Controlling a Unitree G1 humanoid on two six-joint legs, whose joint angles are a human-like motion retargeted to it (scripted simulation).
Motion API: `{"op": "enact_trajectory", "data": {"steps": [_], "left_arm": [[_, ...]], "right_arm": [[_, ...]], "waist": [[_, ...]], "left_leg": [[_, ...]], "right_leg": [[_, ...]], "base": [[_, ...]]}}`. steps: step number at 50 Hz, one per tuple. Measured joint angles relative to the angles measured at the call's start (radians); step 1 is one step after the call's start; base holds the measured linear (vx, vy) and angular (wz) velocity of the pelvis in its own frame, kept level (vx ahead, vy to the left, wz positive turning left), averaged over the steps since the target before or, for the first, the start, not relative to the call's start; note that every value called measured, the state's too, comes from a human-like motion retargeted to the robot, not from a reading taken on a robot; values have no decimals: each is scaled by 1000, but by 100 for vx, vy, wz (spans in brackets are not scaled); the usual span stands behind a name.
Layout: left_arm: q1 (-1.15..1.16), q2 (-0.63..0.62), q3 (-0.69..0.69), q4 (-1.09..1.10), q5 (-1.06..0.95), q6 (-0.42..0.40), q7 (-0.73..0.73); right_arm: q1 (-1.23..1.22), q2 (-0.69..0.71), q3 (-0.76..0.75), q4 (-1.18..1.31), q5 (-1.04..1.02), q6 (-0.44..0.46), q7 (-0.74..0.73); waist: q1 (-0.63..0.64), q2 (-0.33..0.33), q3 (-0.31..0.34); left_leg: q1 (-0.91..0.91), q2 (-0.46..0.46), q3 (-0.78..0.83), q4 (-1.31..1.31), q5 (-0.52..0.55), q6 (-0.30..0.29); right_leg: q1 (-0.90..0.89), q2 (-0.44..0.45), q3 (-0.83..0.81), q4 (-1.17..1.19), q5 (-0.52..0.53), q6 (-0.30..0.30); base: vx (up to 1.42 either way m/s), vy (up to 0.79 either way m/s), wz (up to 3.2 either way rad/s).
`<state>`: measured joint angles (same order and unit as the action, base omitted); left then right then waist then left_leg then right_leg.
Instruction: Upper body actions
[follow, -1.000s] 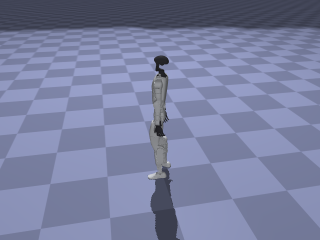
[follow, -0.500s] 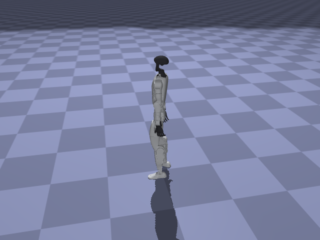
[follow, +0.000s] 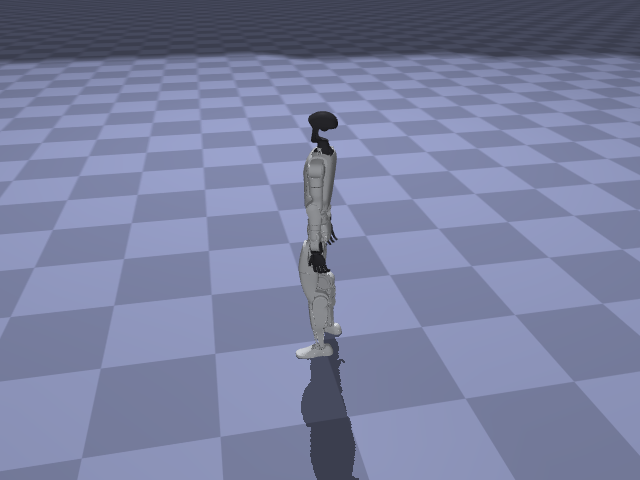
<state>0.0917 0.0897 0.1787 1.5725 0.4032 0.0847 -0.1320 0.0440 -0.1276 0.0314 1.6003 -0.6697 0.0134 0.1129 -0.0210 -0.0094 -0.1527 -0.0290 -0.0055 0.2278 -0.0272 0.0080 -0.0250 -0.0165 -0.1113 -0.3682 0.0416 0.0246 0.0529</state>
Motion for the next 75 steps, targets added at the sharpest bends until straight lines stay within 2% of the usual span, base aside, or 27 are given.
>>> {"op": "enact_trajectory", "data": {"steps": [55,67,75], "left_arm": [[-5,2,0,6,-7,0,-2],[-72,58,46,56,-59,-2,-16],[-268,151,113,107,-172,0,-123]], "right_arm": [[1,-5,5,-1,-4,2,-9],[-35,-23,-31,43,46,-9,2],[-209,-75,-122,96,144,-48,93]], "waist": [[-11,1,6],[-8,10,-23],[15,11,-50]], "left_leg": [[-1,-7,-8,-2,1,-1],[-10,-9,-16,-2,0,-1],[-7,-15,-17,-2,3,-1]], "right_leg": [[-1,-3,-10,-3,1,-4],[-6,-5,-18,-4,-2,-3],[-3,-10,-25,-4,1,-6]], "base": [[0,0,0],[1,3,2],[3,11,2]]}}
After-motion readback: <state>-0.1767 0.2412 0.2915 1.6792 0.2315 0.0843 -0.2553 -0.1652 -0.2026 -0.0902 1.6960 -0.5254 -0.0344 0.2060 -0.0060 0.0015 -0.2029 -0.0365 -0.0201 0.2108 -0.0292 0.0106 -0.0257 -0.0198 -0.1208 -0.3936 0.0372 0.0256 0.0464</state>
